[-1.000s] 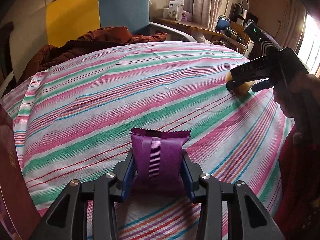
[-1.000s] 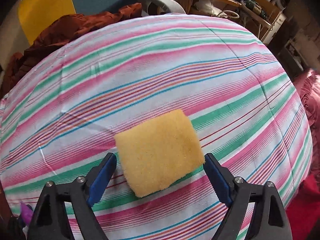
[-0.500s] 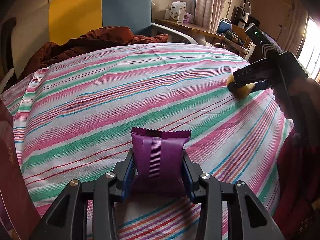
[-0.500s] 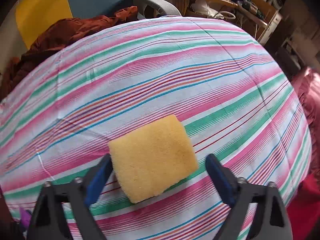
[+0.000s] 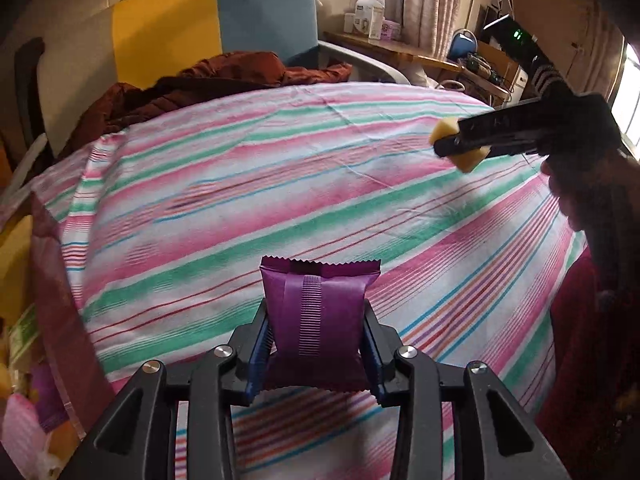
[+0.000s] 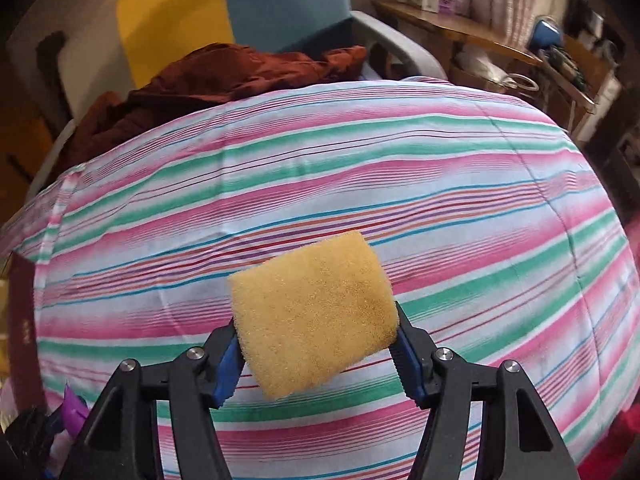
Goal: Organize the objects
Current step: 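Carry the purple packet and sponge over the gold tray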
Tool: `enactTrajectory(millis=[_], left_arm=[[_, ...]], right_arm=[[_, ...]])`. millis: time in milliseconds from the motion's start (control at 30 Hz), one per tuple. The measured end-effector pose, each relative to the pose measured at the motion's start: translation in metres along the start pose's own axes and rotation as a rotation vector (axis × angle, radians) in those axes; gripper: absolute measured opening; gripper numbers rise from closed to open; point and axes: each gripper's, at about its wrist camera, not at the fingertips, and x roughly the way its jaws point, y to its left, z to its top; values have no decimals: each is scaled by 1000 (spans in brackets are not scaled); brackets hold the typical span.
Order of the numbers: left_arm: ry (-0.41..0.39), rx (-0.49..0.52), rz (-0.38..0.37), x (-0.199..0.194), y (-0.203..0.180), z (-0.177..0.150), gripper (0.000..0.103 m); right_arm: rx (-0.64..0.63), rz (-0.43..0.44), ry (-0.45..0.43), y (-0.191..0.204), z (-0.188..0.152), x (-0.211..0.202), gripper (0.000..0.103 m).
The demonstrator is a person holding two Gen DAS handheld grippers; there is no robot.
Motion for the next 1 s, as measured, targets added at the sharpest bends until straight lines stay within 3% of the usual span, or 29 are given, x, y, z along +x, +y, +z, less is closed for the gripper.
enactTrajectory(millis=[200, 700, 1000], left_arm=[[-66, -7, 28, -35, 10, 3, 40], [-131, -68, 52, -84, 42, -8, 40], [-158, -125, 49, -113, 69, -23, 40]], right_arm=[[-70, 43, 11, 20, -12, -3, 64], [-179, 4, 95, 47, -26, 11, 64], [-274, 68, 118, 101, -38, -5, 64]])
